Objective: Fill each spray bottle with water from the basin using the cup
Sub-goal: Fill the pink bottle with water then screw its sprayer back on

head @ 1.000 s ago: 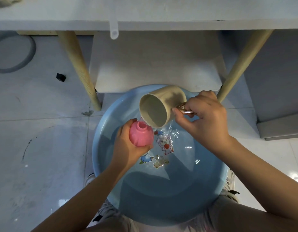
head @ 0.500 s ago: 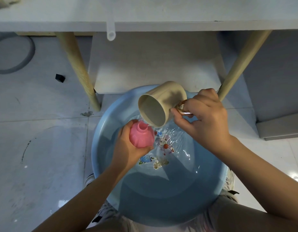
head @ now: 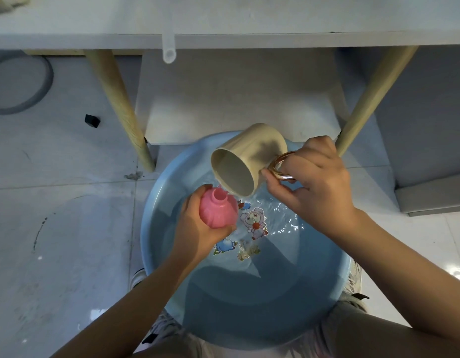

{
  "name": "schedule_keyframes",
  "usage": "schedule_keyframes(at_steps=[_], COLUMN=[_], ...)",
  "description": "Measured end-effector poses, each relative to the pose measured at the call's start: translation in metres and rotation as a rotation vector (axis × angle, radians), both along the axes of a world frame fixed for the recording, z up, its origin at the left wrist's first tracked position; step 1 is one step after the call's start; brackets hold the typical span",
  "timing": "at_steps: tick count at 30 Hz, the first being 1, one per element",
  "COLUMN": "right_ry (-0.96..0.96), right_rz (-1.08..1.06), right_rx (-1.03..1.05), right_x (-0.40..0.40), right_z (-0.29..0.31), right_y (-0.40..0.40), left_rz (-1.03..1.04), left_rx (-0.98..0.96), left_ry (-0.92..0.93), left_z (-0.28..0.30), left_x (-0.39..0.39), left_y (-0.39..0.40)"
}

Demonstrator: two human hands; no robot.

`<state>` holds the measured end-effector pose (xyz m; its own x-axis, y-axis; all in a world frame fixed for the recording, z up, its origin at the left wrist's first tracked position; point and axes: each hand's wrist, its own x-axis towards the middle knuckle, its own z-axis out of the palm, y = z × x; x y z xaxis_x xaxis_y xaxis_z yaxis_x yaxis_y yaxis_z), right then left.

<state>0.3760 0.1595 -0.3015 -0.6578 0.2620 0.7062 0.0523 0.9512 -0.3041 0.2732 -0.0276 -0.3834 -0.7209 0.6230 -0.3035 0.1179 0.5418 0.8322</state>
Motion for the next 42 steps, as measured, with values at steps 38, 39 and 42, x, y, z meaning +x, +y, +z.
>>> schedule_keyframes(at_steps=[38,39,42], right_ry=[0.036,0.041,0.035], right_rz=[0.155,0.161,0.172], right_rx=[0.147,0.147,0.155], right_x=[-0.0028,-0.0032,-0.0034], right_z=[-0.0021,-0.0022,-0.0017], right_y=[-0.0042,-0.0043,-0.0045], left_rz=[-0.018,-0.018,-0.016], left_rx=[-0.009,-0.013,-0.01], left_ry=[0.001,0.006,0.016], left_z=[-0.0013,-0.0008,0.0002], left_x=[0.0026,0.0028,0.0033], left_y=[-0.0012,-0.0013,-0.0013])
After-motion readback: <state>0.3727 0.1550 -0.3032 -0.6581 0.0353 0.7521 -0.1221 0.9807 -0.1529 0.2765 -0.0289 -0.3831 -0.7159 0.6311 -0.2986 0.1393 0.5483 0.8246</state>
